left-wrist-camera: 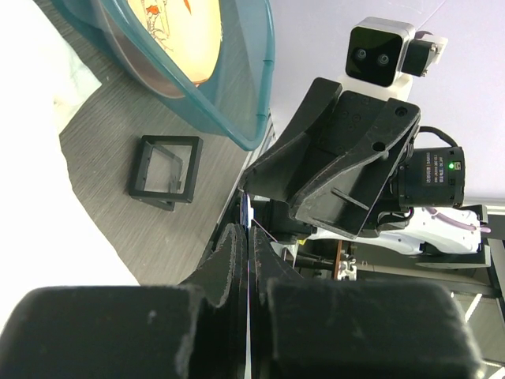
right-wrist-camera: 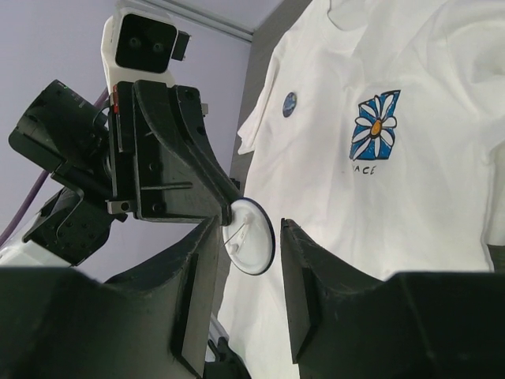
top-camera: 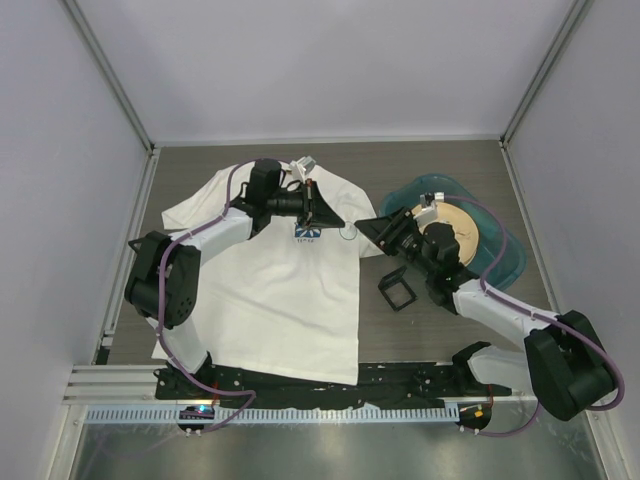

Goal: Remove the brooch from the garment

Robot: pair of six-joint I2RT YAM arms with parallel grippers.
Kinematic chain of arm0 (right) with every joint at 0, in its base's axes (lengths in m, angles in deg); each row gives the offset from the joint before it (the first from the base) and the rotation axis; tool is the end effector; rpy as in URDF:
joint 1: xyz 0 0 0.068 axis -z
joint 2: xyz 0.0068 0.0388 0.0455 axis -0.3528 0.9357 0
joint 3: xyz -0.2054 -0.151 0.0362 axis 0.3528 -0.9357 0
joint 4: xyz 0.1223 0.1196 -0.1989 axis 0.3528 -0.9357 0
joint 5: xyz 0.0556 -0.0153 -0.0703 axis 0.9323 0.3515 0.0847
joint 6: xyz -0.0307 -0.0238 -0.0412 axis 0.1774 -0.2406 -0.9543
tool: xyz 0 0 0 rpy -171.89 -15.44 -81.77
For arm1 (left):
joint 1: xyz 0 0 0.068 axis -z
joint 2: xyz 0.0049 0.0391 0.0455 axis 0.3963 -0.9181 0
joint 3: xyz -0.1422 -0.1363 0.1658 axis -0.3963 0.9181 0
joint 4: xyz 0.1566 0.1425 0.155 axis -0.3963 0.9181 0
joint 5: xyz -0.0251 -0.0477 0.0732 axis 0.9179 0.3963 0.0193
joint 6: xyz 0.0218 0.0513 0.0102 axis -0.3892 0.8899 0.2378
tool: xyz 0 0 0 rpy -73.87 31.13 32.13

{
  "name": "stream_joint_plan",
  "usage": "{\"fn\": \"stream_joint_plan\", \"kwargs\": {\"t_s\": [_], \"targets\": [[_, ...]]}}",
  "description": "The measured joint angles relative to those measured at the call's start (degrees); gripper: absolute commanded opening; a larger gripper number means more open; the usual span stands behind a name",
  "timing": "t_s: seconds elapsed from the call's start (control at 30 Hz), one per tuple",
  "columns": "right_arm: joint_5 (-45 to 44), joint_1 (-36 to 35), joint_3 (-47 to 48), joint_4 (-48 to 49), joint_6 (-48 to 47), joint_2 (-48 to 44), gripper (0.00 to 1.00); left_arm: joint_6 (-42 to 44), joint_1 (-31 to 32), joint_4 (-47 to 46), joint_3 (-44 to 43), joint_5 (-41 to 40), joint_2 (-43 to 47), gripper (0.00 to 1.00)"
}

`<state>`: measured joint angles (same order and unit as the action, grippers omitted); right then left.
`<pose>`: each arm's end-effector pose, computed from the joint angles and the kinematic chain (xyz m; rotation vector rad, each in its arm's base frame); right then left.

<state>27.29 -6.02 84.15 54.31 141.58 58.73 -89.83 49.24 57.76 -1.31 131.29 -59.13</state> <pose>0.2317 0.1244 0.2191 0.4130 1.7967 1.2915 0.3398 -0.2009 0.2300 0.1302 2.3148 -1.7935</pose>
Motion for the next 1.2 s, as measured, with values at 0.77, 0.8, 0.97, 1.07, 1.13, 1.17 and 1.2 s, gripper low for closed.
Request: {"fn": "stream_joint_plan", "kwargs": {"t_s": [0.77,0.8,0.97,1.07,1.13,1.17,1.2], "targets": [[2.12,-1.25,0.2,2.69,0.09,3.65,0.4,0.2,0.0,0.59,0.0,0.0,0.0,0.0],[2.19,-1.42,0.22,2.8,0.09,3.96,0.4,0.2,0.0,0.63,0.0,0.0,0.0,0.0],[2.16,-1.95,0.39,3.3,0.07,4.63,0.39,0.28,0.0,0.87,0.0,0.0,0.0,0.0],[2.14,-2.1,0.42,3.41,0.02,4.63,0.36,0.28,0.0,0.87,0.0,0.0,0.0,0.0],[2.08,-2.1,0.42,3.34,-0.04,4.63,0.34,0.35,-0.02,0.9,0.0,0.0,0.0,0.0],[2.03,-2.1,0.42,3.3,-0.09,4.63,0.34,0.39,-0.02,0.9,0.0,0.0,0.0,0.0],[1.99,-2.1,0.42,3.23,-0.17,4.63,0.33,0.42,-0.02,0.92,0.0,0.0,0.0,0.0]]}}
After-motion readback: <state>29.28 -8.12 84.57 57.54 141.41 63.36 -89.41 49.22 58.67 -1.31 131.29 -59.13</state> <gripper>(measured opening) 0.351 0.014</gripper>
